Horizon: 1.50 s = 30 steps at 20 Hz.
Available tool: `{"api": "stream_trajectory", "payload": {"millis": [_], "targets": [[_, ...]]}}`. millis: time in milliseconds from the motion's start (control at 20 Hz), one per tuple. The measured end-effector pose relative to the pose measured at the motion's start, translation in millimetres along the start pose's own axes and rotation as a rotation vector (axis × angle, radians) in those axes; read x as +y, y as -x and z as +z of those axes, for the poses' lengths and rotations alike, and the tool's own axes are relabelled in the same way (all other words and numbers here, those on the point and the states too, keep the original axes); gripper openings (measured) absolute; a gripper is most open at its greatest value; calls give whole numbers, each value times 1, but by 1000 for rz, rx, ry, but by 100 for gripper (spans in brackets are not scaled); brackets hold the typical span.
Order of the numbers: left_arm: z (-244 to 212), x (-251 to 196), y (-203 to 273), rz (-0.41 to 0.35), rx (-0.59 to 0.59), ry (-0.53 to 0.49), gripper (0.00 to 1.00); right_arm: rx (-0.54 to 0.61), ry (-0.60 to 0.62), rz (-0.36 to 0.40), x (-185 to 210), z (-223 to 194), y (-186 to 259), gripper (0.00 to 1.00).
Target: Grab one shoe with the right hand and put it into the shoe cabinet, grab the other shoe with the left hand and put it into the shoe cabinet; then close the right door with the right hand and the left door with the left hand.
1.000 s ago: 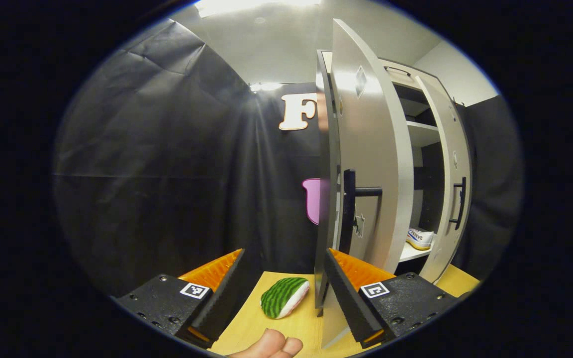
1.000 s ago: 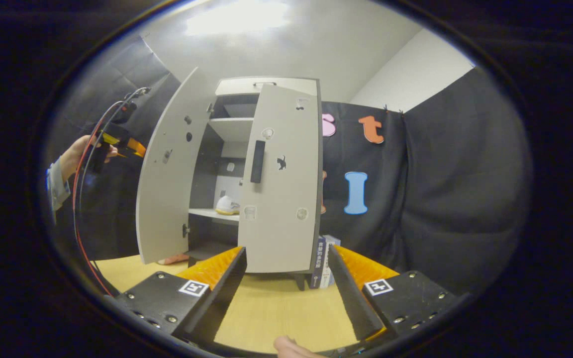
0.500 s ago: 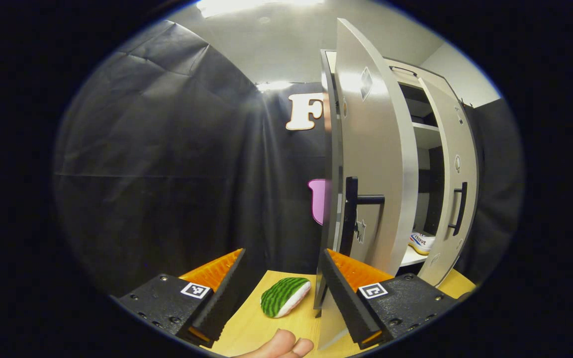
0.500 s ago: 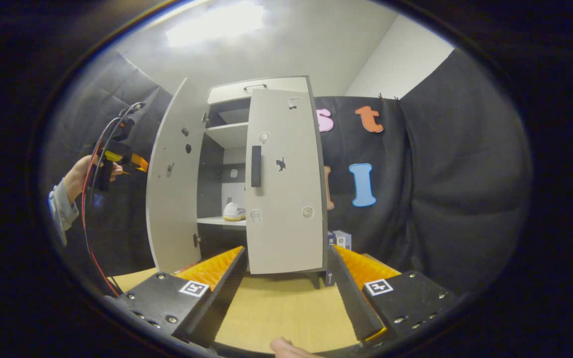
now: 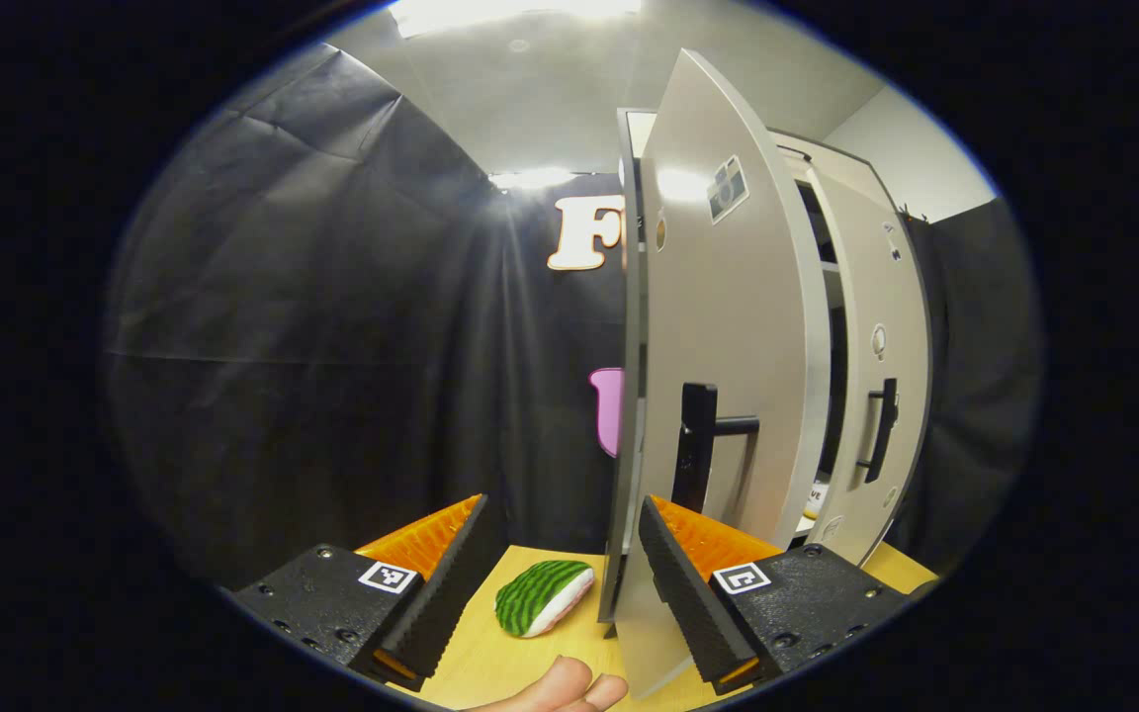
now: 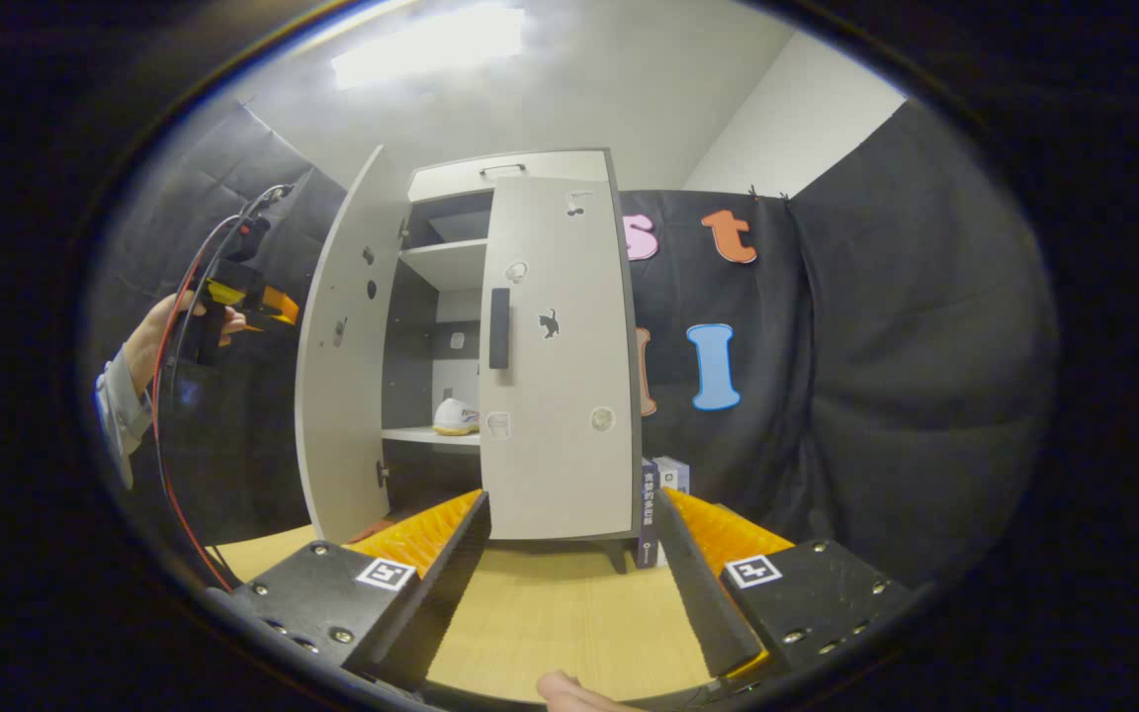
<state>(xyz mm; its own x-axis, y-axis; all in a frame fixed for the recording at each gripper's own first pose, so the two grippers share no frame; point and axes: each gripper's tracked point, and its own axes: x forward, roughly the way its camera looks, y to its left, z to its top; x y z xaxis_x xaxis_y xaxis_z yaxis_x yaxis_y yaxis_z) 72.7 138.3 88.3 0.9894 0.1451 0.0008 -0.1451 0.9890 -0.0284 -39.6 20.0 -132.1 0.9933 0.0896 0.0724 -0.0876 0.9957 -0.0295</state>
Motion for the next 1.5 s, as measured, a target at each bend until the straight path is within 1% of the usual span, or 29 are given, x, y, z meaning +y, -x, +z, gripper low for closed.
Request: {"api": "stream_trajectory", "payload": {"millis": [100,150,250,300,350,400,450,500,550,650,700,750,800,900,1050,1250,1350,1450,1500], "targets": [[-5,-18,-2,-41,18,16,93,-1,-7,3,0,1,0,98],[-4,-22,-3,-35,31,24,93,-4,-8,-1,-2,2,0,98],[0,-28,-8,-6,28,3,94,-5,-6,-10,-6,2,-1,98],[2,-35,-8,-13,18,-4,94,-4,-7,-12,-7,1,0,98],[2,-41,-9,-28,14,-6,94,-1,-8,-13,-8,1,0,98],[-1,-53,-14,-48,18,-2,89,-1,-17,-9,-9,1,2,98],[-6,-64,-16,-65,34,-7,89,-2,-32,1,-7,2,2,98],[-15,-77,-19,-71,53,-10,95,-4,-49,12,-5,3,2,98],[-22,-92,-27,-79,64,-15,94,-7,-62,18,-4,5,4,98],[-28,-120,-36,-106,77,-25,94,-10,-59,5,-16,6,0,98],[-30,-126,-37,-110,78,-33,90,-9,-50,-6,-20,6,0,98],[-34,-134,-37,-116,77,-41,90,-6,-43,-15,-23,4,-1,98],[-38,-143,-37,-122,79,-42,94,-2,-38,-23,-24,3,-2,98],[-45,-162,-33,-159,85,-42,94,4,-43,-35,-29,0,-5,98],[-51,-170,-18,-167,76,-20,94,19,-58,-56,-36,-5,-7,98],[-61,-165,18,-191,62,-28,94,25,-51,-68,-35,-6,-8,98],[-70,-158,37,-198,62,-6,94,28,-43,-66,-30,-8,-8,98],[-80,-147,55,-190,69,1,94,23,-34,-74,-30,-8,-9,98],[-81,-138,66,-187,48,-5,94,24,-35,-79,-29,-10,-9,98]]}}
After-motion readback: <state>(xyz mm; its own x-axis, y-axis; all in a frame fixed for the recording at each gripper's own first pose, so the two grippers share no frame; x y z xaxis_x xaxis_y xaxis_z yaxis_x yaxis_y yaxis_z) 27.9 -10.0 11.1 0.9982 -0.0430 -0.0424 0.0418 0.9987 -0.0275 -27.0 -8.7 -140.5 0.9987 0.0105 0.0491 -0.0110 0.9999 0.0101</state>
